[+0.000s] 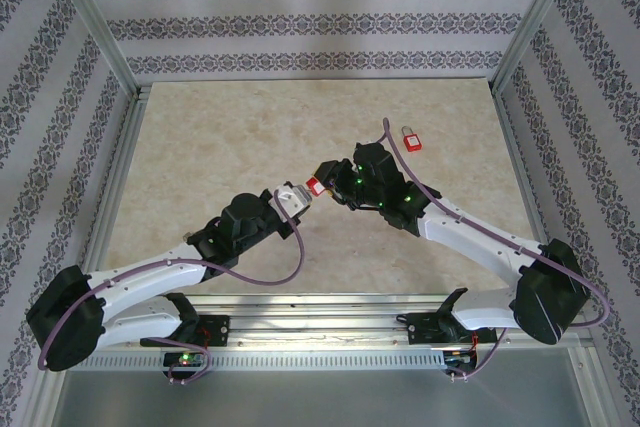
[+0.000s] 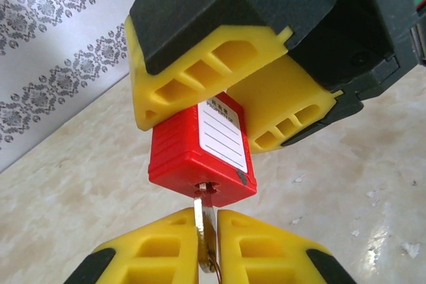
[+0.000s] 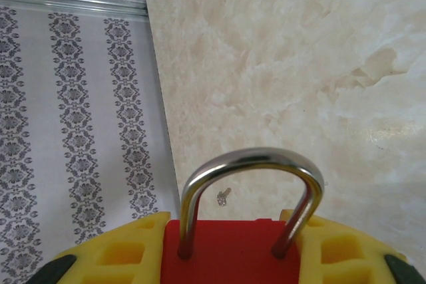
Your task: Unlock with the key
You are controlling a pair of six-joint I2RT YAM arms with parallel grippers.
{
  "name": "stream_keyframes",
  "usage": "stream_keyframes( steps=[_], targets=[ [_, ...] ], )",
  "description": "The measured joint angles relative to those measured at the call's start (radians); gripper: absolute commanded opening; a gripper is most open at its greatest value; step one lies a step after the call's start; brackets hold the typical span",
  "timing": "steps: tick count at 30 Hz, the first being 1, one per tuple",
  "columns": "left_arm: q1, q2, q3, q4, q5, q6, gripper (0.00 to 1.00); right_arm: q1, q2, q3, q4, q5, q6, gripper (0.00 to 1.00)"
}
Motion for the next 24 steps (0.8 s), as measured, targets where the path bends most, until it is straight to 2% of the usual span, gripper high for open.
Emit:
stream_keyframes(
  steps=[5, 14, 24],
  targets=[
    [-0.035, 0.022, 0.009, -0.008, -0.066, 0.056, 0.03, -0.002, 0.006, 0.0, -0.018, 0.003, 0.002, 0.08],
    [-0.057, 0.032, 0.009, -0.01, -0.111, 0.095, 0.02, -0.002, 0.009, -0.003, -0.027, 0.008, 0.019, 0.08],
    [-0.151, 0.089, 0.017, -0.011, -0.282, 0.254, 0.0, -0.02, 0.028, -0.004, -0.071, -0.02, 0.056, 0.05]
  ],
)
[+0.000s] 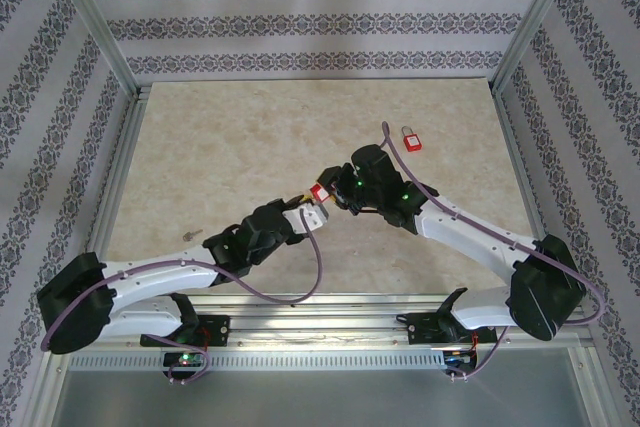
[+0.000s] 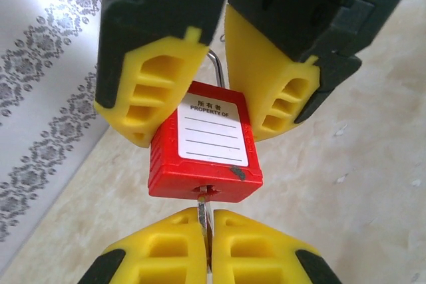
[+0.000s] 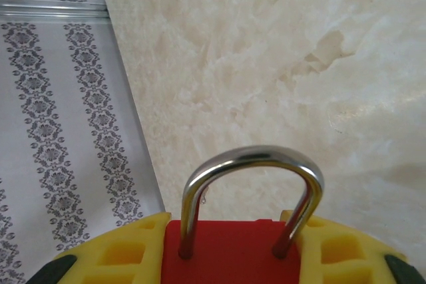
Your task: Unlock with the key
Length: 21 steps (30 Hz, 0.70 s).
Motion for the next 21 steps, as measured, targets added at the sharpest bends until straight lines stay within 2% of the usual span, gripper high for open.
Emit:
stream_keyframes(
  steps=[4, 21],
  targets=[
    [-0.04, 0.038, 0.003, 0.001, -0.072, 0.077, 0.0, -0.002, 0.013, -0.002, -0.028, -0.006, 0.02, 0.0],
    [-0.124, 0.149, 0.016, 0.041, -0.202, 0.356, 0.0, -0.033, 0.019, -0.034, -0.076, -0.04, 0.071, 0.0]
  ],
)
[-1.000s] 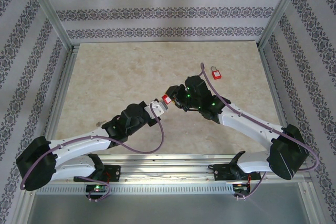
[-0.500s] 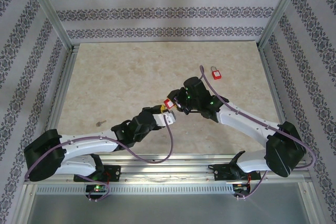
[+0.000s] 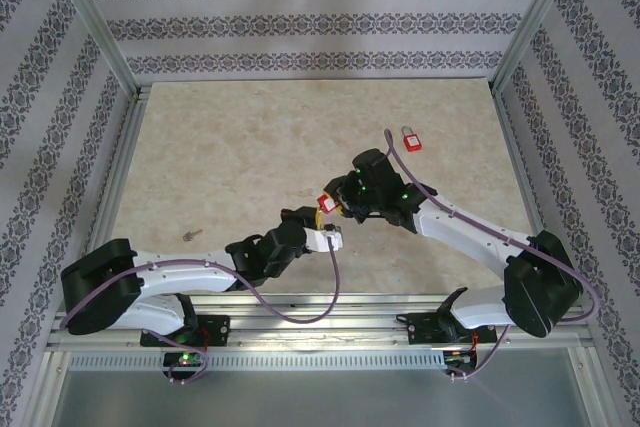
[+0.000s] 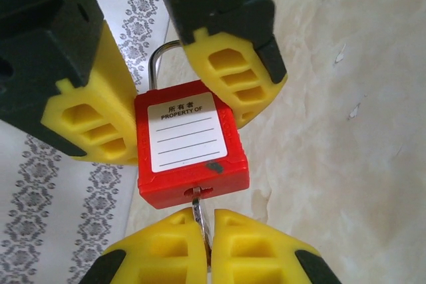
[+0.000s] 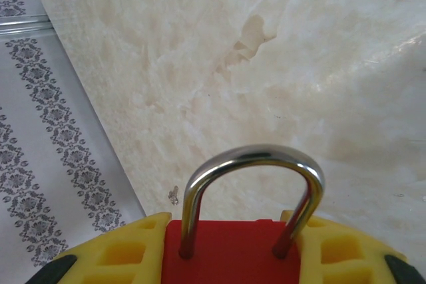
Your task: Unlock with the key
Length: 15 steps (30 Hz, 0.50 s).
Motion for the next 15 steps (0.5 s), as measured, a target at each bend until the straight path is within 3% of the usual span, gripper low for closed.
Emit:
stream_keyframes(
  steps=[11, 13, 15],
  targets=[
    [-0.017, 0.045, -0.029, 0.115, -0.044, 0.154, 0.01, -0.01, 0.0, -0.006, -0.011, -0.002, 0.0, 0.0],
    [-0.021, 0.044, -0.037, 0.127, -0.044, 0.161, 0.1, -0.01, 0.0, -0.011, -0.006, -0.007, 0.0, 0.0],
    [-0.023, 0.04, -0.046, 0.135, -0.038, 0.162, 0.37, -0.01, -0.001, -0.013, -0.006, -0.017, -0.005, 0.0]
  ],
)
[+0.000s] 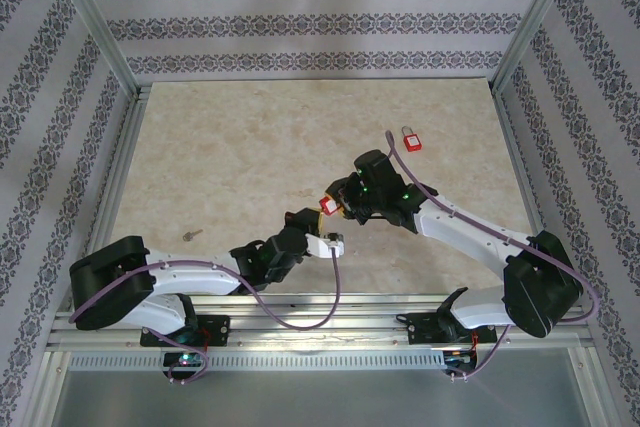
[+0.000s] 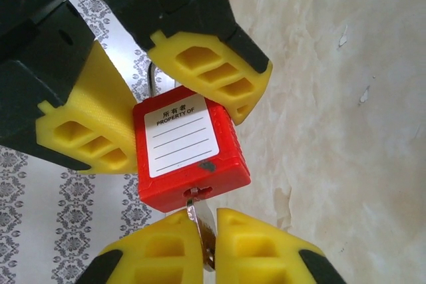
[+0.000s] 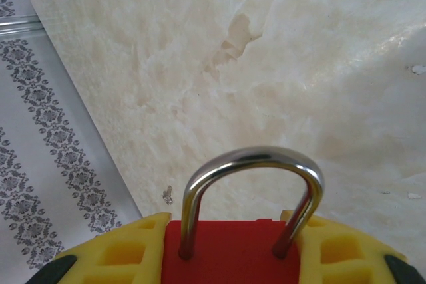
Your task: Unlock with the key
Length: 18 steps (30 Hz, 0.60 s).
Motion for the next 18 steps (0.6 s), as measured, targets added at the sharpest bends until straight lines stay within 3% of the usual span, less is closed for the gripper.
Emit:
stream_keyframes(
  steps=[2, 3, 6, 8, 14, 18],
  targets=[
    [-0.013, -0.011, -0.007, 0.0, 0.03, -0.002, 0.57, 0.002, -0.001, 0.0, 0.016, -0.008, -0.002, 0.0],
    [-0.024, -0.023, -0.013, 0.0, 0.044, -0.01, 0.74, 0.002, -0.004, 0.0, 0.03, -0.012, -0.003, 0.0],
    [-0.045, -0.07, -0.023, -0.005, 0.062, -0.057, 0.85, -0.001, -0.017, 0.0, 0.058, -0.021, -0.003, 0.0],
    [-0.049, -0.12, -0.021, -0.032, 0.061, -0.124, 1.0, -0.006, -0.028, 0.0, 0.067, -0.025, -0.006, 0.0],
    [-0.052, -0.389, -0.02, -0.148, 0.064, -0.373, 1.0, -0.027, -0.035, 0.0, 0.076, -0.029, -0.022, 0.0],
    [-0.029, -0.565, -0.017, -0.279, 0.084, -0.633, 1.0, -0.031, -0.035, 0.0, 0.076, -0.029, -0.029, 0.0]
  ],
)
